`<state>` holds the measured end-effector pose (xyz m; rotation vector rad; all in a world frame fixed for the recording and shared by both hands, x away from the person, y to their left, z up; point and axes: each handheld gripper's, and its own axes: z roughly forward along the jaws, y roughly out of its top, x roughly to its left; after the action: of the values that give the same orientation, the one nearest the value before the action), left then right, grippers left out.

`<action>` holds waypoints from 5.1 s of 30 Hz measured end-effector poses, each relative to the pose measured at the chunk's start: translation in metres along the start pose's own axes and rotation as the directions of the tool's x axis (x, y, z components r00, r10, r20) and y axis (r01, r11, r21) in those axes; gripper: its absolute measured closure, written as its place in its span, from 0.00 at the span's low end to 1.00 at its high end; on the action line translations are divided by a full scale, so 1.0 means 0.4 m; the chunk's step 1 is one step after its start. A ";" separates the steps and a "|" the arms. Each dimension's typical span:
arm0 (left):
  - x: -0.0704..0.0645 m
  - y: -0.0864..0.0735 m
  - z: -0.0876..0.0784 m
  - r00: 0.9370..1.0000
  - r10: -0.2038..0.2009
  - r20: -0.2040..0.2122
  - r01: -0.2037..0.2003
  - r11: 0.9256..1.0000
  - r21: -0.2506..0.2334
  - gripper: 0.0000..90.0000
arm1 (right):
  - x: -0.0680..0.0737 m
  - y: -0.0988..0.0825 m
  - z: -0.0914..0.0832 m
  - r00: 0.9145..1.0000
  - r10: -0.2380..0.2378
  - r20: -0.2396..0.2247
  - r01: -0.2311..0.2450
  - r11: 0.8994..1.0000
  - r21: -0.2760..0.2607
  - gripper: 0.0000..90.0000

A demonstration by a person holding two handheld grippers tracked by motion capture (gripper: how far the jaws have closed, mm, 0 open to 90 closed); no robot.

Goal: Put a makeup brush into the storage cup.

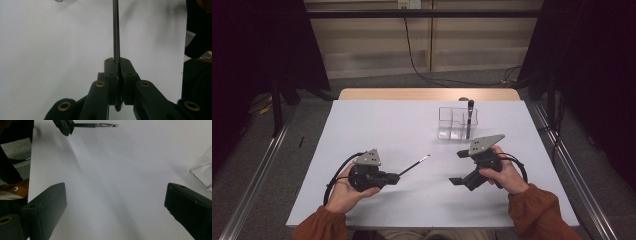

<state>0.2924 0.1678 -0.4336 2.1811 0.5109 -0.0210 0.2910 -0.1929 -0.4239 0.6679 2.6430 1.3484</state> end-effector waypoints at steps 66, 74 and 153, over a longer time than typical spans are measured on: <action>-0.045 0.054 0.077 0.998 0.058 0.000 -0.056 0.962 -0.269 0.95 | 0.043 0.034 0.035 0.997 0.073 -0.017 -0.075 0.939 -0.334 0.05; -0.047 0.052 0.083 0.998 0.062 0.003 -0.059 0.962 -0.268 0.95 | 0.045 0.046 0.047 0.997 0.066 -0.029 -0.072 0.939 -0.336 0.16; -0.050 0.037 0.109 0.997 -0.003 -0.081 -0.019 0.964 -0.267 0.40 | 0.010 0.057 0.011 0.980 0.135 -0.148 -0.181 0.914 -0.363 0.95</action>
<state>0.2867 0.1193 -0.4454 1.9246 0.5190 0.1339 0.2963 -0.1763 -0.4083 0.7784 2.3467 1.9293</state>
